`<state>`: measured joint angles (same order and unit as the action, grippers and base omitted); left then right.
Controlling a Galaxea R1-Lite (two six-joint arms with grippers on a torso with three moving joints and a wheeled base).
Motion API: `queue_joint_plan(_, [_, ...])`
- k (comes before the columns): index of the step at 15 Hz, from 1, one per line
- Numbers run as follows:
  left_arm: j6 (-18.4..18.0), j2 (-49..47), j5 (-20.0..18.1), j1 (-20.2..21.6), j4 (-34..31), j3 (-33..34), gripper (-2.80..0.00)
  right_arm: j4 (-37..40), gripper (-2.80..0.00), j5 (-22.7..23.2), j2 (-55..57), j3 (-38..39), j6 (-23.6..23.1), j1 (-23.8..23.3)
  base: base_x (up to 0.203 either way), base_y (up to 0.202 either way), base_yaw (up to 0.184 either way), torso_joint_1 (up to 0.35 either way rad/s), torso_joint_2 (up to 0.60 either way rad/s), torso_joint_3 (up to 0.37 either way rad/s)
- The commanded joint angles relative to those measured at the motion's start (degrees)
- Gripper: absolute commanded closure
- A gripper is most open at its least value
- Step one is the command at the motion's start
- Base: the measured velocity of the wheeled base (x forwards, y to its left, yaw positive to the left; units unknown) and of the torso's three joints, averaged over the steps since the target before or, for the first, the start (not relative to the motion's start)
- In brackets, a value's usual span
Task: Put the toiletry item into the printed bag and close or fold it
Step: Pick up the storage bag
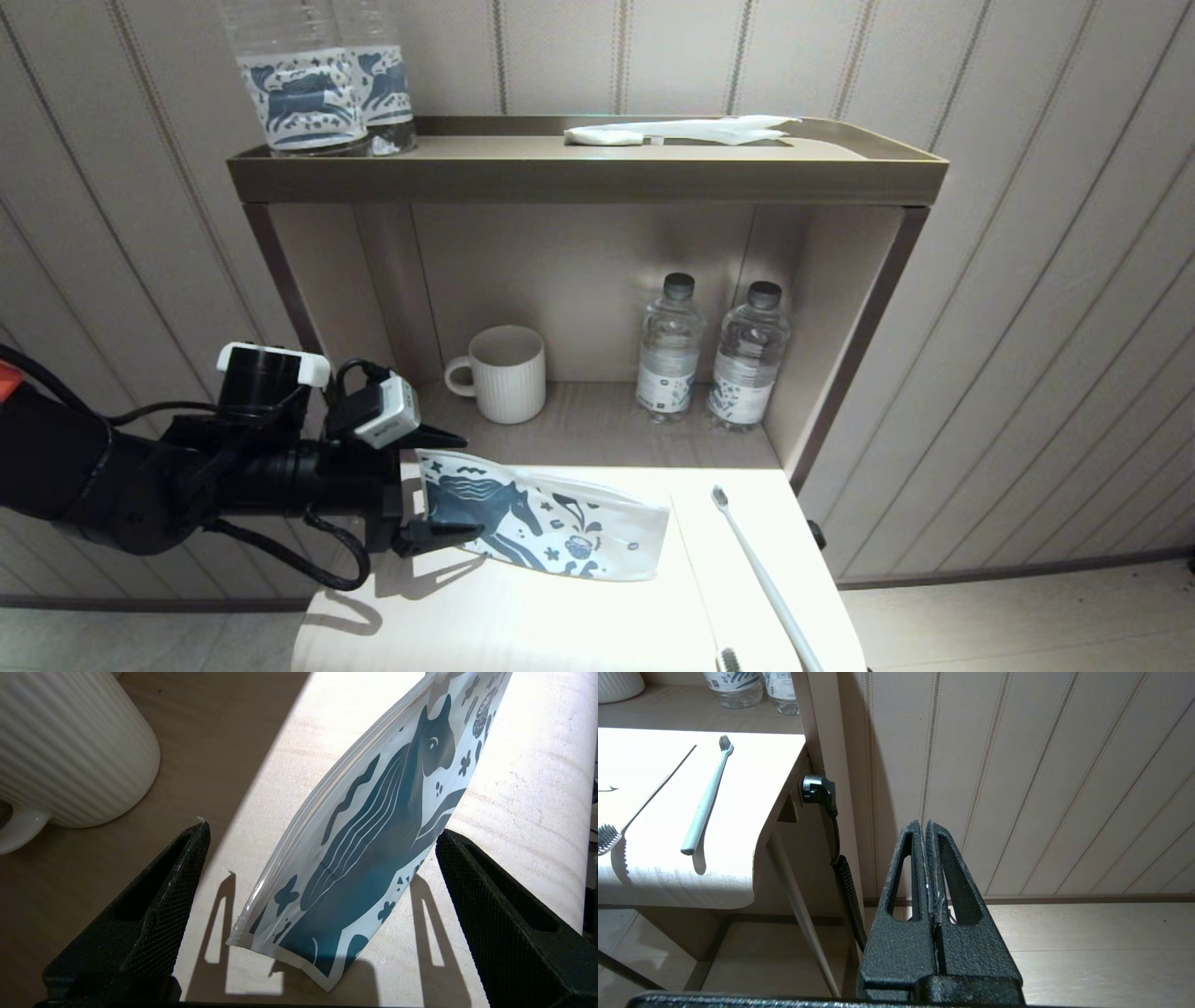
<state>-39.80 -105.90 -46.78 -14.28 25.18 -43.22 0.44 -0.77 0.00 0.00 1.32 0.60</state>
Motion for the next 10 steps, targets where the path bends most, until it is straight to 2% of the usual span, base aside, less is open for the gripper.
queue_joint_plan(1, [-0.4, -0.1, -0.2, -0.1, 0.3, 0.1, -2.80, 0.0, 0.00, 0.0, 0.0, 0.0, 0.0, 0.0, 0.000, 0.000, 0.000, 0.000, 0.00, 0.000])
queue_joint_plan(2, [-0.3, 0.0, -0.2, -0.1, 0.4, 0.0, 0.00, 0.0, 0.00, 0.0, 0.0, 0.0, 0.0, 0.0, 0.000, 0.000, 0.000, 0.000, 0.00, 0.000])
queue_joint_plan(10, [-1.0, -0.2, -0.2, -0.1, 0.3, 0.1, 0.00, 0.0, 0.00, 0.0, 0.0, 0.0, 0.0, 0.0, 0.000, 0.000, 0.000, 0.000, 0.00, 0.000])
